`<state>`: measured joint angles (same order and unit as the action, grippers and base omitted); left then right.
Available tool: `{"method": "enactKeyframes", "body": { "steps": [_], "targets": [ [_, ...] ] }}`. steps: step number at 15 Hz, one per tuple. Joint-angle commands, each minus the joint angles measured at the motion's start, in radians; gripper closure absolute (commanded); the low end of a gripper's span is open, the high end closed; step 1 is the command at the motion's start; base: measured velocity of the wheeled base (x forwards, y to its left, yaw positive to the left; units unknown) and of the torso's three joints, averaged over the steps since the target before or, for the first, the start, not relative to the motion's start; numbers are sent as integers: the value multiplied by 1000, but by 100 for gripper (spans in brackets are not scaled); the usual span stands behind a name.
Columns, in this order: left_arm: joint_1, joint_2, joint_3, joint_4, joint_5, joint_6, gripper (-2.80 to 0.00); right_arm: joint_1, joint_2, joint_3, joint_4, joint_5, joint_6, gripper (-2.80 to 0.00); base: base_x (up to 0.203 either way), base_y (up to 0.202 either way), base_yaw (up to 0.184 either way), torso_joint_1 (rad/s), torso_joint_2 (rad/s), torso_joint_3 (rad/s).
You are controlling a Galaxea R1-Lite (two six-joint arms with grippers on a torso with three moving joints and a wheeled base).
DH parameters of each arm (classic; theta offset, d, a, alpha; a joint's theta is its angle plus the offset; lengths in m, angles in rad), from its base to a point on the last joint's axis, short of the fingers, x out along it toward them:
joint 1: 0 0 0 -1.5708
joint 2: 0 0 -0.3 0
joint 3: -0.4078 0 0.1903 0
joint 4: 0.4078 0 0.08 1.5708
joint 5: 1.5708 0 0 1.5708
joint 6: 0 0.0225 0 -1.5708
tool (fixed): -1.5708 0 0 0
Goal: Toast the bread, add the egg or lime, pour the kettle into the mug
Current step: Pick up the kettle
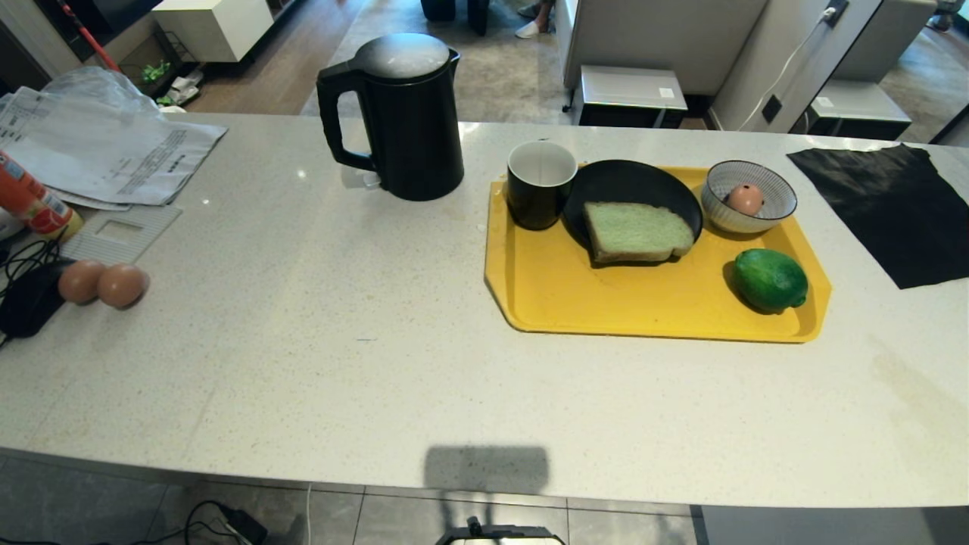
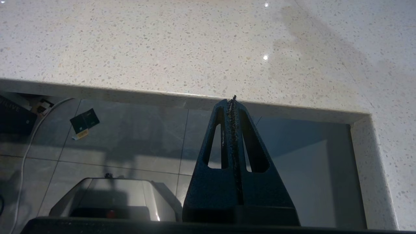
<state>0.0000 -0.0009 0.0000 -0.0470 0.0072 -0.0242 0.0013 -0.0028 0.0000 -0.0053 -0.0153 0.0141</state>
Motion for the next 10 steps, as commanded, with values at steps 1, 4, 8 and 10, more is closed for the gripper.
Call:
{"method": "enactKeyframes", "body": {
  "steps": [1, 4, 8, 10],
  "targets": [
    [0, -1, 17, -1, 0, 0, 0, 0, 3, 0, -1, 0, 0, 0, 0, 0, 0, 0, 0, 0],
    [1, -1, 17, -1, 0, 0, 0, 0, 3, 0, -1, 0, 1, 0, 0, 0, 0, 0, 0, 0],
    [0, -1, 17, -1, 0, 1, 0, 0, 3, 0, -1, 0, 1, 0, 0, 0, 0, 0, 0, 0],
    [1, -1, 17, -1, 0, 0, 0, 0, 3, 0, -1, 0, 1, 0, 0, 0, 0, 0, 0, 0]
  ]
}}
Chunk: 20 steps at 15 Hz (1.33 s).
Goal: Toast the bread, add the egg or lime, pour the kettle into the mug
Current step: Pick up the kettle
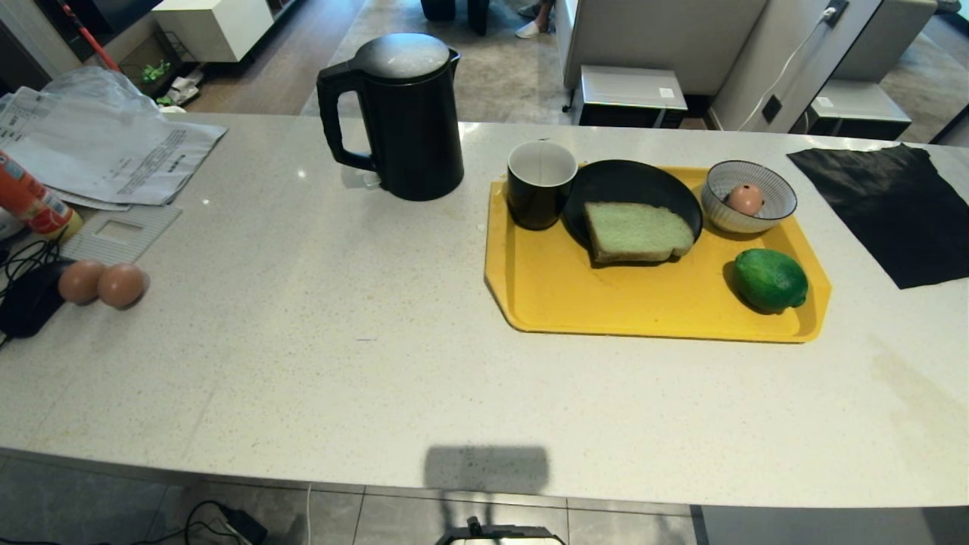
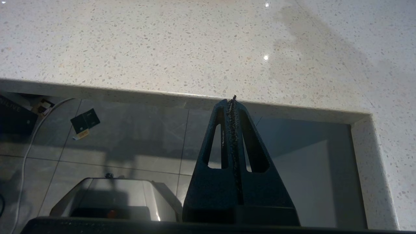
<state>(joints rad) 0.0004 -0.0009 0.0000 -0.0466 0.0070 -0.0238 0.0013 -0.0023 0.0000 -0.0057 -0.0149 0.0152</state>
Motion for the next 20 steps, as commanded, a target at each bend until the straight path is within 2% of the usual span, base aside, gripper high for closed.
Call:
{"method": "enactKeyframes", "body": {
  "steps": [1, 10, 15, 20],
  "targets": [
    [0, -1, 17, -1, 1, -1, 0, 0, 2, 0, 0, 0, 0, 0, 0, 0, 0, 0, 0, 0],
    [0, -1, 17, -1, 1, -1, 0, 0, 2, 0, 0, 0, -1, 0, 0, 0, 0, 0, 0, 0],
    [0, -1, 17, -1, 1, -1, 0, 0, 2, 0, 0, 0, -1, 0, 159, 0, 0, 12, 0, 1],
    [0, -1, 17, -1, 1, -1, 0, 0, 2, 0, 0, 0, -1, 0, 0, 0, 0, 0, 0, 0]
  ]
}}
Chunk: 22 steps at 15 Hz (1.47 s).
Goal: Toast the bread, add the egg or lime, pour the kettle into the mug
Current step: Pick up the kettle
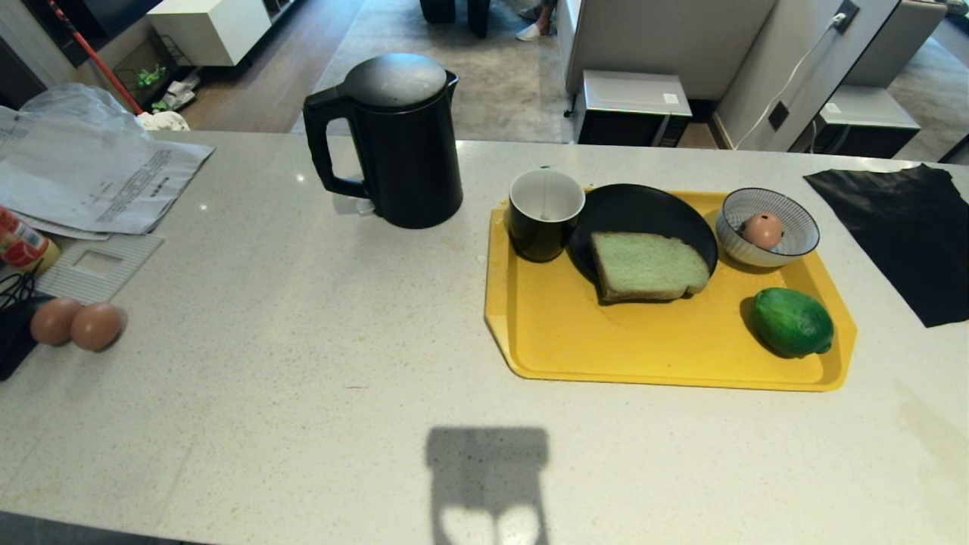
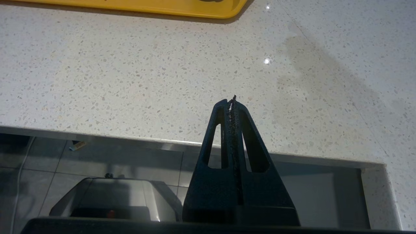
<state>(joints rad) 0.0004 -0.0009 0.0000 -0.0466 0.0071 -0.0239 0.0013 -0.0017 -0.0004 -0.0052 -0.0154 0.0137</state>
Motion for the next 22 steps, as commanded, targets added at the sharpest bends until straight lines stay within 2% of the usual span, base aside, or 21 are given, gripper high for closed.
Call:
{"method": "enactKeyframes", "body": {
  "steps": [1, 5, 7, 9, 12, 14, 16, 18, 20, 22],
  "targets": [
    [0, -1, 17, -2, 1, 3, 0, 0, 2, 0, -1, 0, 0, 0, 0, 0, 0, 0, 0, 0],
    [0, -2, 5, 0, 6, 11, 0, 0, 2, 0, -2, 0, 1, 0, 0, 0, 0, 0, 0, 0],
    [-1, 24, -103, 24, 20, 14, 0, 0, 2, 0, -2, 0, 1, 0, 0, 0, 0, 0, 0, 0],
    [-2, 169, -252, 64, 44, 8, 0, 0, 2, 0, -1, 0, 0, 0, 0, 0, 0, 0, 0, 0],
    [-1, 533, -541, 92, 86, -23, 0, 0, 2, 0, -1, 0, 1, 0, 0, 0, 0, 0, 0, 0],
    [6, 723, -678, 85, 104, -37, 0, 0, 2, 0, -2, 0, 0, 0, 0, 0, 0, 0, 0, 0],
    [23, 872, -751, 4, 111, -47, 0, 0, 2, 0, -1, 0, 0, 0, 0, 0, 0, 0, 0, 0],
    [37, 1005, -811, -147, 117, -41, 0, 0, 2, 0, -1, 0, 0, 0, 0, 0, 0, 0, 0, 0],
    [71, 1107, -842, -303, 115, -4, 0, 0, 2, 0, -1, 0, 5, 0, 0, 0, 0, 0, 0, 0],
    [84, 1158, -855, -360, 107, 30, 0, 0, 2, 0, -1, 0, 0, 0, 0, 0, 0, 0, 0, 0]
  ]
}}
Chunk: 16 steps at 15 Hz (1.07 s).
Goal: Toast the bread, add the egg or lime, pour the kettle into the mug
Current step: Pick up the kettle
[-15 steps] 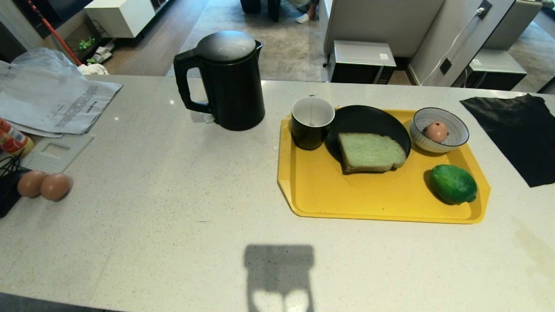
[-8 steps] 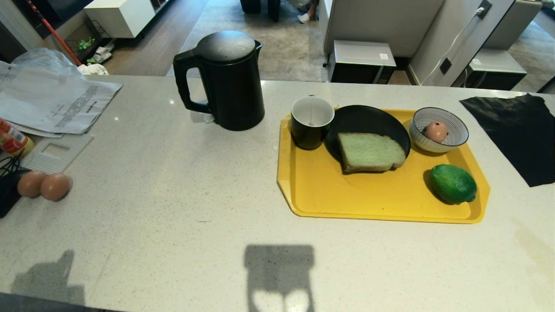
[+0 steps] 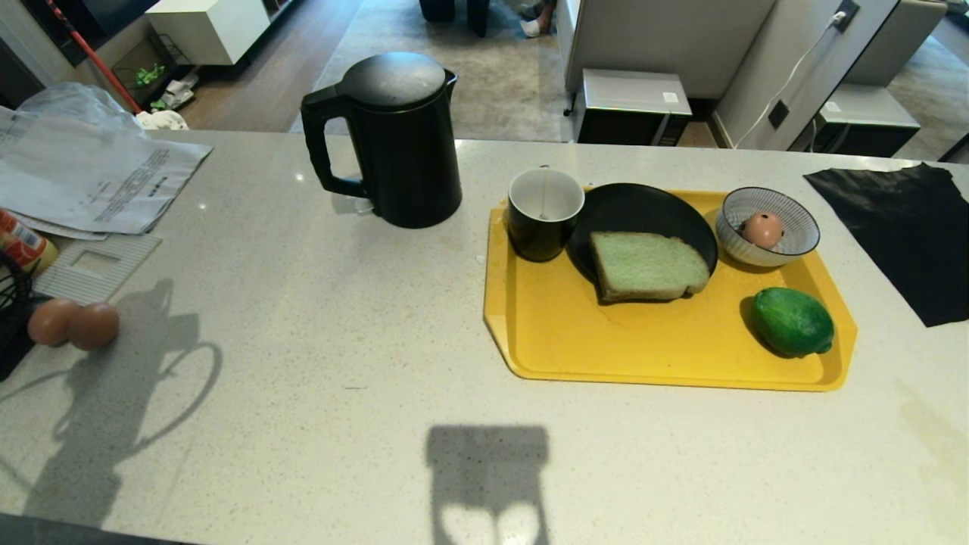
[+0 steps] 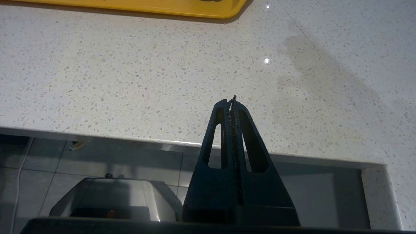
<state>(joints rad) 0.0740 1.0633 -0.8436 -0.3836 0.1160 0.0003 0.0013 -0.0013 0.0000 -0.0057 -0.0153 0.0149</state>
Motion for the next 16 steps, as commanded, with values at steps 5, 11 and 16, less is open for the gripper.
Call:
{"method": "enactKeyframes", "body": {
  "steps": [5, 11, 16],
  "targets": [
    [16, 219, -58, -104, -123, 1, 0, 0, 1, 0, 0, 0, 0, 0, 0, 0, 0, 0, 0, 0],
    [-44, 454, -115, -448, -130, 8, 0, 0, 1, 0, 0, 0, -1, 0, 0, 0, 0, 0, 0, 0],
    [-141, 484, -103, -431, -125, 18, -280, 0, 1, 0, -1, 0, 0, 0, 0, 0, 0, 0, 0, 0]
  ]
}}
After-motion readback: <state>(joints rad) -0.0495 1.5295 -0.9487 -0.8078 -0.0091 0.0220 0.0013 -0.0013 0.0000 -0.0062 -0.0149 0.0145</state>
